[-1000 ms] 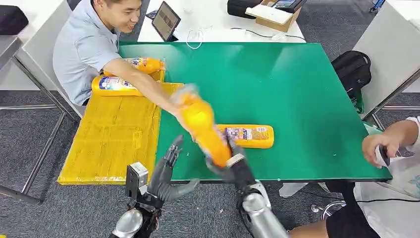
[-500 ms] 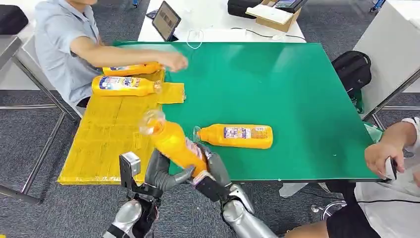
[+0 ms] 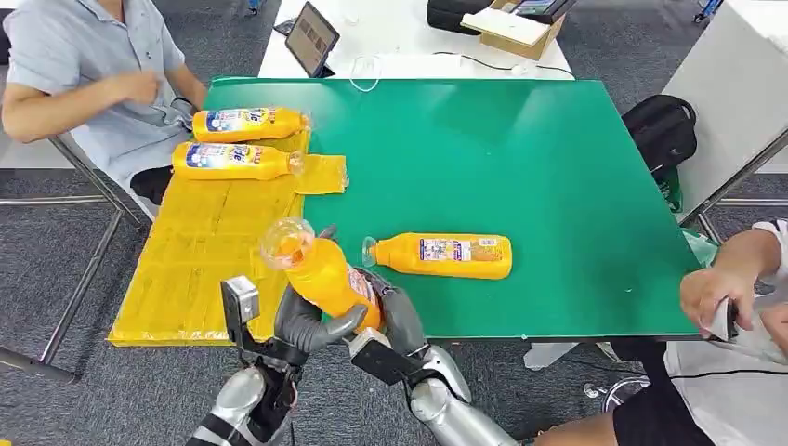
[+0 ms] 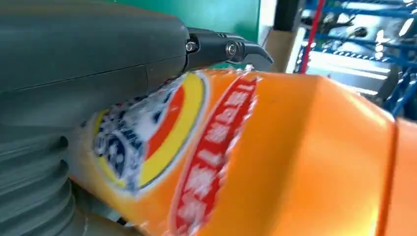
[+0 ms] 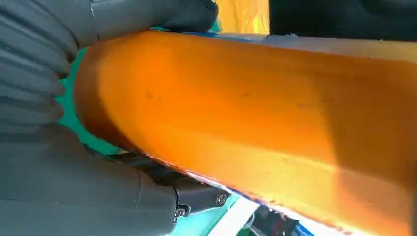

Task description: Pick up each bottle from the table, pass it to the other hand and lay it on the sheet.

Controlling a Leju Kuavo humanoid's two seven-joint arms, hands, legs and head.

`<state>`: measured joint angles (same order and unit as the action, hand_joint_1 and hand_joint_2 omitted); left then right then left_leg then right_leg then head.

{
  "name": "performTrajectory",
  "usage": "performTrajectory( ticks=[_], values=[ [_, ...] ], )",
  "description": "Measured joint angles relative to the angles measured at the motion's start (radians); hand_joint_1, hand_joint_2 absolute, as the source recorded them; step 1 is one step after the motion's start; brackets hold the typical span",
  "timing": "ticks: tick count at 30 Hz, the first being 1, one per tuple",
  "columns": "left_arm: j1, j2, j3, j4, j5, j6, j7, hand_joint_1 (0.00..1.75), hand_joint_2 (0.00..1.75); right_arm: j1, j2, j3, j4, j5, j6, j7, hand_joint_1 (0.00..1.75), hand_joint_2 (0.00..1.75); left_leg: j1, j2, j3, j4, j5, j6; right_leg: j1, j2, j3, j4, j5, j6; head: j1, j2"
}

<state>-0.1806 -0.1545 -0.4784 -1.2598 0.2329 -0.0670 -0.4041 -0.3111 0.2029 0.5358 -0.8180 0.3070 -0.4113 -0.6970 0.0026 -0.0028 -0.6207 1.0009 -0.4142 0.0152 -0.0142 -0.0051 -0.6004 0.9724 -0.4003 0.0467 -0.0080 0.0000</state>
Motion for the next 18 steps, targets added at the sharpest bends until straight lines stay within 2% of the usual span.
performTrajectory(
  ticks=[2, 3, 4, 5, 6, 10, 15, 18],
  values=[
    [-0.025, 0.000, 0.000, 0.028, 0.033, -0.022, 0.019, 0.00, 1.75, -0.020, 0.000, 0.020, 0.024, 0.024, -0.044, 0.003, 1.75, 1.75, 0.000, 0.000, 0.000, 0.000, 0.000, 0.000, 0.000, 0.000, 0.000, 0.000, 0.000, 0.000, 0.000, 0.000],
    [-0.038, 0.000, 0.002, 0.041, 0.056, -0.037, 0.035, 0.10, 1.75, -0.032, 0.001, 0.026, 0.039, 0.034, -0.061, 0.005, 1.75, 1.75, 0.000, 0.000, 0.000, 0.000, 0.001, 0.000, 0.000, 0.000, 0.000, 0.000, 0.000, 0.000, 0.000, 0.000],
    [-0.050, 0.000, 0.006, 0.057, 0.082, -0.052, 0.056, 1.66, 1.75, -0.044, 0.002, 0.031, 0.056, 0.041, -0.072, 0.008, 1.45, 1.75, 0.000, 0.000, 0.000, 0.000, 0.001, 0.000, 0.000, 0.000, 0.000, 0.000, 0.000, 0.000, 0.000, 0.000],
    [-0.061, 0.000, 0.008, 0.070, 0.095, -0.059, 0.067, 1.75, 1.75, -0.053, 0.005, 0.031, 0.070, 0.041, -0.076, 0.010, 0.10, 1.75, 0.000, 0.000, 0.000, 0.000, 0.001, 0.000, 0.000, 0.000, 0.000, 0.000, 0.000, 0.000, 0.000, 0.000],
    [-0.072, 0.000, 0.009, 0.084, 0.109, -0.062, 0.071, 1.75, 1.75, -0.063, 0.010, 0.031, 0.088, 0.041, -0.084, 0.011, 0.00, 1.75, 0.000, 0.000, 0.000, 0.000, 0.001, 0.000, 0.000, 0.000, 0.000, 0.000, 0.000, 0.000, 0.000, 0.000],
    [-0.104, 0.001, 0.018, 0.128, 0.179, -0.104, 0.097, 1.75, 1.75, -0.092, 0.026, 0.042, 0.136, 0.065, -0.119, 0.010, 0.00, 1.75, 0.000, 0.000, 0.000, 0.000, 0.001, 0.000, 0.000, 0.000, 0.000, 0.000, 0.000, 0.000, -0.001, 0.000],
    [-0.159, 0.011, 0.058, 0.202, 0.379, -0.252, 0.131, 1.75, 1.75, -0.107, 0.048, 0.057, 0.147, 0.034, -0.159, 0.002, 0.00, 1.75, 0.000, 0.000, 0.000, 0.000, 0.001, 0.000, 0.000, 0.000, 0.000, 0.000, 0.000, 0.000, 0.000, 0.000],
    [-0.184, 0.012, 0.072, 0.231, 0.392, -0.261, 0.132, 1.75, 1.75, -0.119, 0.058, 0.063, 0.155, 0.021, -0.166, 0.003, 0.00, 1.75, 0.000, 0.000, 0.000, 0.000, 0.001, 0.000, 0.000, 0.000, 0.000, 0.000, 0.000, 0.000, 0.000, 0.000]
  ],
)
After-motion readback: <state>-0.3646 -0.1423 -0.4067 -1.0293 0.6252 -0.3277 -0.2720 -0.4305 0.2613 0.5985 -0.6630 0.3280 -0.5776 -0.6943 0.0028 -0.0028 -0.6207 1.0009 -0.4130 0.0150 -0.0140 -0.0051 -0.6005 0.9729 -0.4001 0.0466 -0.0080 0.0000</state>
